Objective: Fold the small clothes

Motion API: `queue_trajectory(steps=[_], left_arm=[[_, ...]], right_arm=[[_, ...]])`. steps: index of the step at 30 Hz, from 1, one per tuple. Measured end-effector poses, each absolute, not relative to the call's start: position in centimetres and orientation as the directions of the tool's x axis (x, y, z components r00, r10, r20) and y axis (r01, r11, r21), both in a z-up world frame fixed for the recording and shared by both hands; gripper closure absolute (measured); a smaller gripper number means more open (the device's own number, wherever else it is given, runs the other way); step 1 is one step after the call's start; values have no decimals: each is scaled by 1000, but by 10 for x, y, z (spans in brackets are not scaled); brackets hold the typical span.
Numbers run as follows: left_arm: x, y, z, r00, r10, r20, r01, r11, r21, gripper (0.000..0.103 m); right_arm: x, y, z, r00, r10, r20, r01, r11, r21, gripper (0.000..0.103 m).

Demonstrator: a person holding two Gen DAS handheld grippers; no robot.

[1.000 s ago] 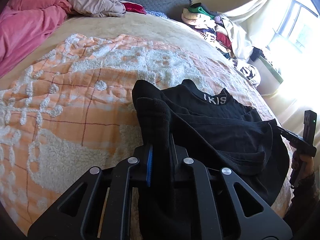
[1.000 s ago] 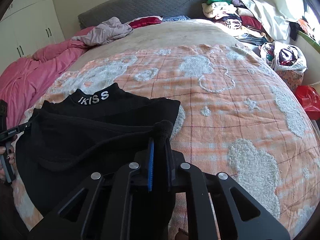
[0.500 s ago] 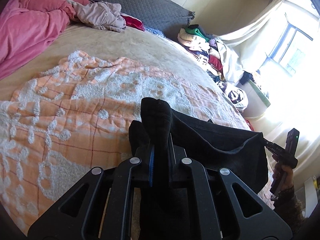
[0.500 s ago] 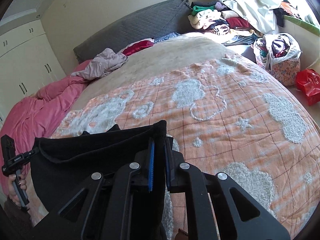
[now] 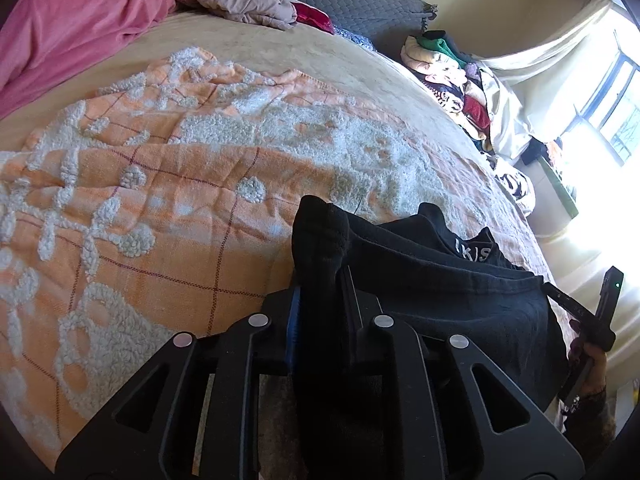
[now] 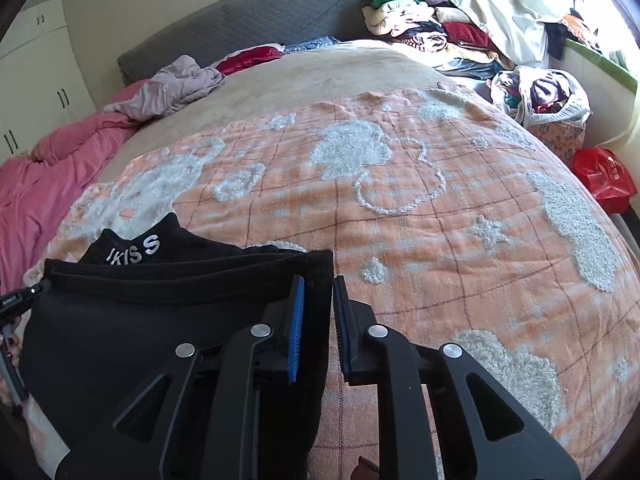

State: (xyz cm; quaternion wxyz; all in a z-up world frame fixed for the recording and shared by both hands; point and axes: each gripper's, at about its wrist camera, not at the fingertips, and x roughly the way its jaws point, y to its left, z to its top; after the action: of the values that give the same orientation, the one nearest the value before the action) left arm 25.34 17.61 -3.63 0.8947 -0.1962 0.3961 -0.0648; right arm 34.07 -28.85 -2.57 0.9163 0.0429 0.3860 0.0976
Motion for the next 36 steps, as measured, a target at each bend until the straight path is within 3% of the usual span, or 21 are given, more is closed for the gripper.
queue_trajectory(steps=[2, 7, 10, 12, 15, 19, 23, 36], left_arm=[[245, 175, -25, 691, -243, -681, -46, 925, -377, 75], [216, 157, 8, 713, -214, -667, -2, 952, -307, 56], [196, 136, 14, 690, -253, -678, 63, 955, -291, 55], [186, 123, 11, 665, -278, -693, 104, 953, -283, 52], [180, 102, -1, 613, -329, -719, 158, 942, -297, 48], [179, 81, -10, 592, -334, -734, 214, 943, -256, 48], [183, 75, -21, 548, -341, -764, 251, 938, -238, 43], [187, 84, -32, 528, -378, -761, 230, 925, -301, 42]], right_arm=[[336, -290, -15, 707, 190, -681, -145, 982, 124, 80], [320, -274, 13, 742, 235, -628, -231, 969, 89, 76], [310, -248, 22, 729, 297, -616, -331, 942, 63, 76], [304, -228, 24, 709, 335, -621, -394, 918, 46, 69], [298, -196, 22, 679, 361, -639, -471, 882, -3, 66], [300, -161, 18, 641, 378, -668, -534, 844, -36, 64], [311, -123, 19, 579, 416, -701, -609, 793, -32, 55], [337, -7, -15, 404, 410, -818, -805, 583, -106, 55]])
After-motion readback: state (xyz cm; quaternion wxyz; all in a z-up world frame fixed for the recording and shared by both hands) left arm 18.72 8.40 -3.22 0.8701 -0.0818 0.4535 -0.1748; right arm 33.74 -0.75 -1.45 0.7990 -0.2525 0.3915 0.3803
